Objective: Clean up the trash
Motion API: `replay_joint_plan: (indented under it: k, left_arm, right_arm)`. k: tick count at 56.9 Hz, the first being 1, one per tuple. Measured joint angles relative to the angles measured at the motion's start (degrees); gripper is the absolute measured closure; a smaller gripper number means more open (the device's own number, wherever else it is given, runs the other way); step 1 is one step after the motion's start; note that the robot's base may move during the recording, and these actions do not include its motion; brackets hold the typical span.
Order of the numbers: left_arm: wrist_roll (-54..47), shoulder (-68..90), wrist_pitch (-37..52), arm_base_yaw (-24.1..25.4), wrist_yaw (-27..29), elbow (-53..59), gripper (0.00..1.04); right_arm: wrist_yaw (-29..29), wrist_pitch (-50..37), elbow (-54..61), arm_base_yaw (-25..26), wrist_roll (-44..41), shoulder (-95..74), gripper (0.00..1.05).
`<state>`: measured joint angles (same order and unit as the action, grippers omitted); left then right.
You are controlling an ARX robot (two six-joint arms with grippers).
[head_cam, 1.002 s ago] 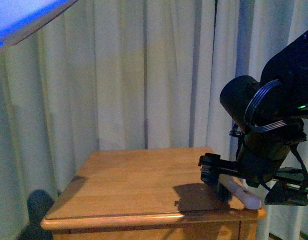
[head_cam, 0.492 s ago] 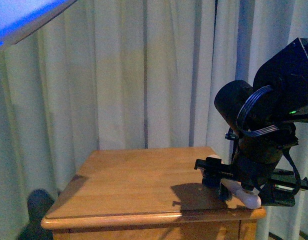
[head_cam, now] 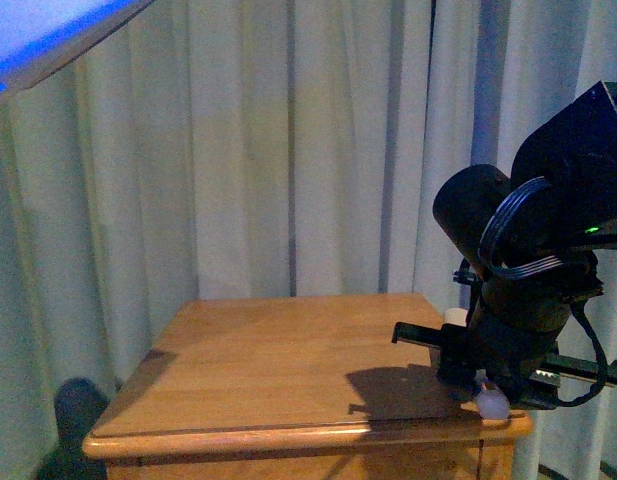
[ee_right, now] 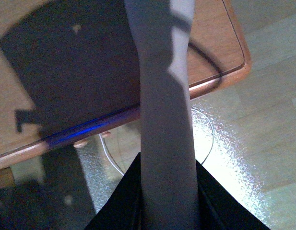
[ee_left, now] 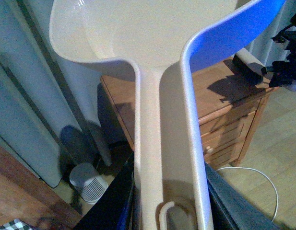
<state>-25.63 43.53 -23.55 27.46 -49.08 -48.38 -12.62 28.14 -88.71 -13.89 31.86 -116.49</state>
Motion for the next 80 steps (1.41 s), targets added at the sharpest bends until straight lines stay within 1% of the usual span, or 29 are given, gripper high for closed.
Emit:
replay_joint_plan:
  k: [9, 20, 32, 40, 53, 62, 66, 71, 80]
  left_arm:
    - [0.0, 0.0, 0.0, 0.0, 0.0, 0.0, 0.77]
    - [0.0, 0.0, 0.0, 0.0, 0.0, 0.0, 0.77]
    - [0.0, 0.0, 0.0, 0.0, 0.0, 0.0, 0.77]
    - [0.0, 0.0, 0.0, 0.0, 0.0, 0.0, 0.77]
    - [0.0, 0.0, 0.0, 0.0, 0.0, 0.0, 0.77]
    - [0.0, 0.0, 0.0, 0.0, 0.0, 0.0, 0.77]
    - [0.0, 0.0, 0.0, 0.0, 0.0, 0.0, 0.77]
    - [0.0, 0.0, 0.0, 0.0, 0.0, 0.0, 0.77]
    - [0.0, 0.0, 0.0, 0.0, 0.0, 0.0, 0.77]
  right_arm:
    - [-0.5, -0.5, 0.4, 0.3, -0.7, 0.8, 0.83]
    - [-3.1, -2.4, 0.7, 0.8, -4.4, 4.6, 0.83]
    - [-7.6, -7.6, 1.6, 1.0, -13.2, 15.2, 0.83]
    - [-11.7, -12.5, 5.8, -0.9, -19.2, 24.0, 0.83]
    - [-23.8, -22.0, 17.4, -7.9, -28.1, 38.0, 0.83]
    - [-35.6, -29.2, 26.3, -14.2, -34.8, 47.7, 0.83]
    - [-38.7, -29.1, 28.3, -16.0, -35.1, 50.2, 0.83]
    - [-43.7, -30.9, 31.7, -19.2, -36.9, 53.7, 0.83]
    - [-51.6, -31.2, 36.9, -24.9, -37.4, 58.6, 0.83]
